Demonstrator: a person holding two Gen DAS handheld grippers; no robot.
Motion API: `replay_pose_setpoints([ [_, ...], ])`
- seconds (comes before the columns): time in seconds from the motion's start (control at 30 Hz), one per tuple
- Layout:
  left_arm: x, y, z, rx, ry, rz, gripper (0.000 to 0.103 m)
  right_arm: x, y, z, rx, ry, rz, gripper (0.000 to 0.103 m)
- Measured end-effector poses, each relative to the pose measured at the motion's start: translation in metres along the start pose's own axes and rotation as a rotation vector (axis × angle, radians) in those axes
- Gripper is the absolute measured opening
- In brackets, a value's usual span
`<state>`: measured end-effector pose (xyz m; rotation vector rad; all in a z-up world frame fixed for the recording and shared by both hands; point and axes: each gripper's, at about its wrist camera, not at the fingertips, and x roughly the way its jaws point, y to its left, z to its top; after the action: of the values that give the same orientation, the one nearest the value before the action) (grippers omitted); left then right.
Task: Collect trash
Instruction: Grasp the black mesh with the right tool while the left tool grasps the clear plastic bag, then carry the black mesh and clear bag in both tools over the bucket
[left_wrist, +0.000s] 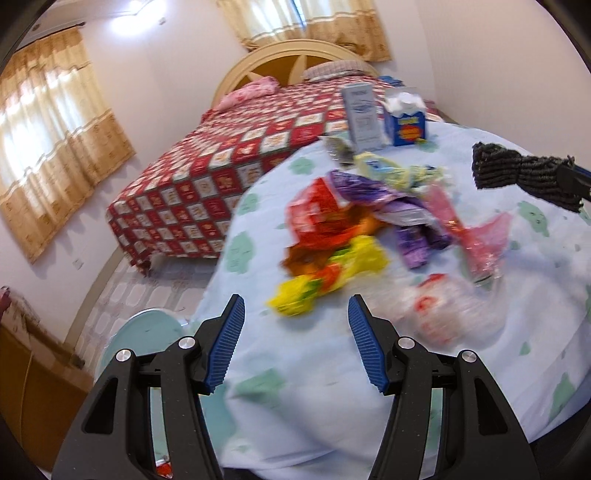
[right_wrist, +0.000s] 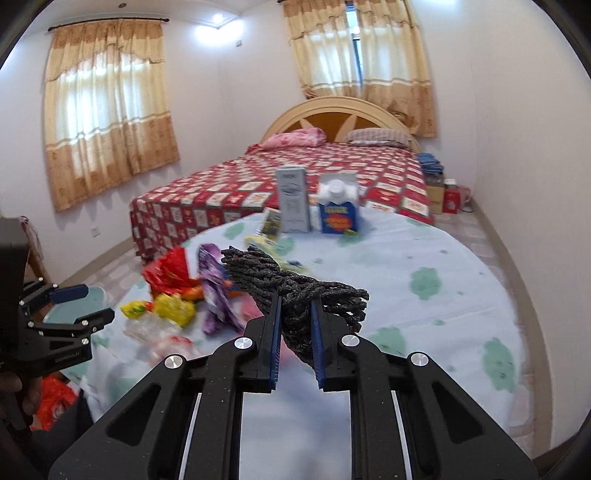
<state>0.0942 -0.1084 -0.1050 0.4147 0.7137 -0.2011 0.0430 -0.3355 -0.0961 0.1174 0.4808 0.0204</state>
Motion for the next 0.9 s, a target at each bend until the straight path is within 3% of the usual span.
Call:
replay_pose_setpoints([
  [0.17, 0.021, -0.019, 0.002, 0.013, 0.056, -0.057, 0.056, 0.002, -0.017, -0.014, 0.043, 0.017, -0.010, 0.015],
  [0.2, 0.025, -0.022, 0.001, 0.014, 0.069, -0.077, 0.051, 0.003, -0.019, -0.015, 0.048, 0.019, -0.010, 0.015],
  [0.27, 0.030, -0.026, -0.002, 0.016, 0.094, -0.121, 0.032, 0.005, -0.021, -0.018, 0.057, 0.024, -0.007, 0.015],
  [0.3, 0.032, -0.029, -0.003, 0.023, 0.105, -0.142, 0.016, 0.006, -0.021, -0.019, 0.059, 0.026, -0.006, 0.015],
  [0.37, 0.031, -0.032, -0.004, 0.033, 0.103, -0.152, 0.009, 0.006, -0.023, -0.021, 0.062, 0.024, -0.005, 0.015],
  [0.57, 0.009, -0.025, 0.000, 0.023, 0.047, -0.135, 0.006, -0.001, -0.024, -0.020, 0.066, -0.004, -0.009, 0.015],
  [0.7, -0.023, 0.003, 0.006, -0.019, -0.028, -0.095, 0.006, -0.006, -0.014, -0.015, 0.057, -0.030, 0.003, 0.016],
  [0.9, -0.045, 0.049, 0.009, -0.091, -0.072, -0.018, 0.006, -0.005, 0.007, -0.003, 0.032, -0.044, 0.043, 0.016],
])
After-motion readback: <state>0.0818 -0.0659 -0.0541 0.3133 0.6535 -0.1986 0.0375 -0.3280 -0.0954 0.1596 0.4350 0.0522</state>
